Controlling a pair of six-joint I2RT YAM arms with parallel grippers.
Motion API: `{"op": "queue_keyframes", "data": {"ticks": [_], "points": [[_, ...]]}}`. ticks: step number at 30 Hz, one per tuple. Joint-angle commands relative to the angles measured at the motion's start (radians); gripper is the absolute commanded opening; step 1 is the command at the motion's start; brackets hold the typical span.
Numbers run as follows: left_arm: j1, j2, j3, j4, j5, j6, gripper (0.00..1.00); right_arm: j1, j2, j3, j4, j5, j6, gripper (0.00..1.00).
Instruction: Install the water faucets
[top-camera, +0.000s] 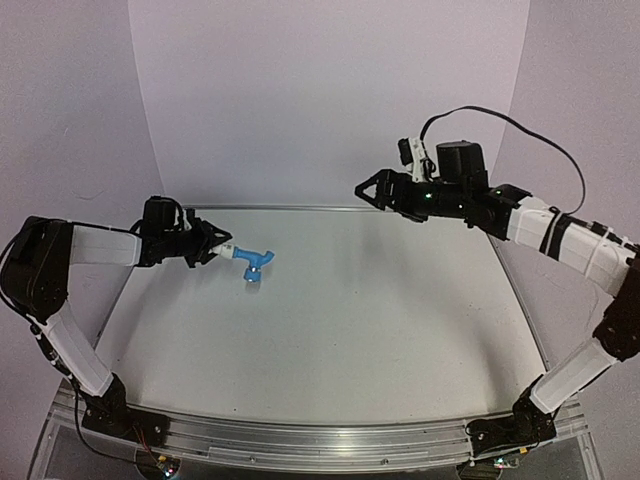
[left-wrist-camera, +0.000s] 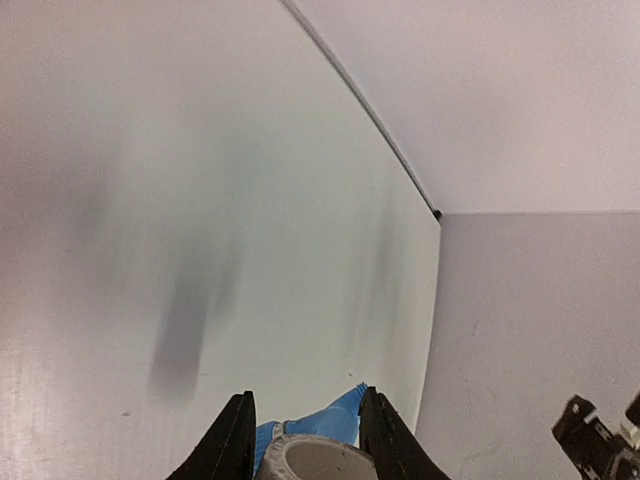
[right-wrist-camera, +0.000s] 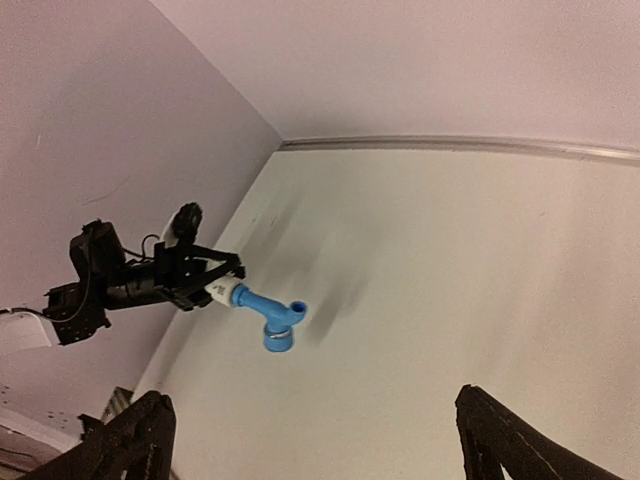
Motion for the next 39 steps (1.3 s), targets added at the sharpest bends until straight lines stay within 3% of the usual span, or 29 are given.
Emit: {"op": "queue_keyframes", "data": {"ticks": [1,4,7,8,9,10,19,23,28,39], "points": [[0.075,-0.01,-0.05,0.025,-0.084,-0.029,0.03,0.003,-0.083,-0.009,-0.157,0.233,-0.218,0.98],[0.124,0.016,-0.069,0.026,-0.087,-0.022,0.14,0.003,-0.111,-0.027,-0.175,0.28,-0.247,0.98],[0.156,0.003,-0.098,0.025,-0.119,-0.015,0.52,0.002,-0.136,-0.039,-0.188,0.319,-0.268,0.98],[0.158,-0.016,-0.111,0.023,-0.146,-0.014,0.66,0.002,-0.144,-0.04,-0.192,0.33,-0.276,0.98],[0.158,-0.038,-0.125,0.018,-0.172,-0.009,0.87,0.002,-0.152,-0.04,-0.196,0.337,-0.284,0.98],[0.159,-0.07,-0.138,0.006,-0.208,-0.002,0.99,0.002,-0.161,-0.04,-0.199,0.347,-0.292,0.98],[0.158,-0.467,-0.094,-0.329,-0.607,0.158,1.0,0.003,-0.274,-0.021,-0.255,0.511,-0.371,0.98],[0.157,-0.612,0.01,-0.327,-0.531,0.308,1.0,0.002,-0.359,-0.003,-0.264,0.507,-0.386,0.98],[0.157,-0.655,0.187,-0.326,-0.374,0.425,1.0,0.003,-0.44,0.041,-0.262,0.548,-0.398,0.98],[0.157,-0.678,0.313,-0.326,-0.334,0.483,1.0,0.002,-0.482,0.073,-0.229,0.579,-0.451,0.98]]}}
